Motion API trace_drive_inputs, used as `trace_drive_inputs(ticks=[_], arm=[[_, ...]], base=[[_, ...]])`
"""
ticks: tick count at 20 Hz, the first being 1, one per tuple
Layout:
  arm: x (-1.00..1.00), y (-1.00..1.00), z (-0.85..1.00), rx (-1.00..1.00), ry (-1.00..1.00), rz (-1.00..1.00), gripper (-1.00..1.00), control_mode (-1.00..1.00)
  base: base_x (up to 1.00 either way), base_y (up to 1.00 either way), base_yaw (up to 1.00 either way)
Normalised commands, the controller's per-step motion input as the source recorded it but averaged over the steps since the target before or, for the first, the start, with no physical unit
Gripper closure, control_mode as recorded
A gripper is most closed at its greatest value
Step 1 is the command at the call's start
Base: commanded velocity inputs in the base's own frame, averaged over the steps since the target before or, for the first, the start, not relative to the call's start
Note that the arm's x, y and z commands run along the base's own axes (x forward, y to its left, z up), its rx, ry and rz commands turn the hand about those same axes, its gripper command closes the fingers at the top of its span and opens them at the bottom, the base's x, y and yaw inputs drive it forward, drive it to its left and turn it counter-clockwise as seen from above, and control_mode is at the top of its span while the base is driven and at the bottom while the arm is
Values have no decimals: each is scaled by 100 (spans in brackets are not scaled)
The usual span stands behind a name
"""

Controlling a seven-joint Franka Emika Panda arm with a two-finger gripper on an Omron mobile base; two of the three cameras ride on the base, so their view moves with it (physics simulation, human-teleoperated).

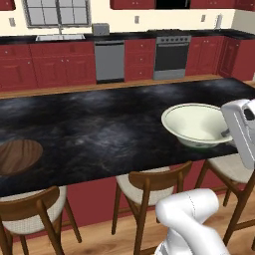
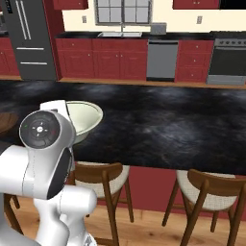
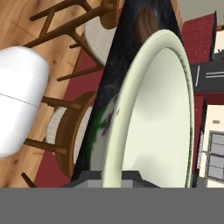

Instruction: Pick up the bowls from the cabinet and place each bowl in front of a stool on the dining counter.

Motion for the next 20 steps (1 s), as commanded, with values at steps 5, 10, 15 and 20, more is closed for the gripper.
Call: trace_drive_inputs(ticks=[5, 10, 15, 20], arm=[[0, 0, 0, 0, 0, 0, 100, 100], [20, 0, 0, 0, 7, 2, 100, -100], [77, 6, -1, -1, 10, 4, 100, -100], [100, 1, -32, 0, 4, 8, 100, -100]], base=[[0, 1, 0], [7, 0, 0], [0, 0, 0], [0, 0, 0]])
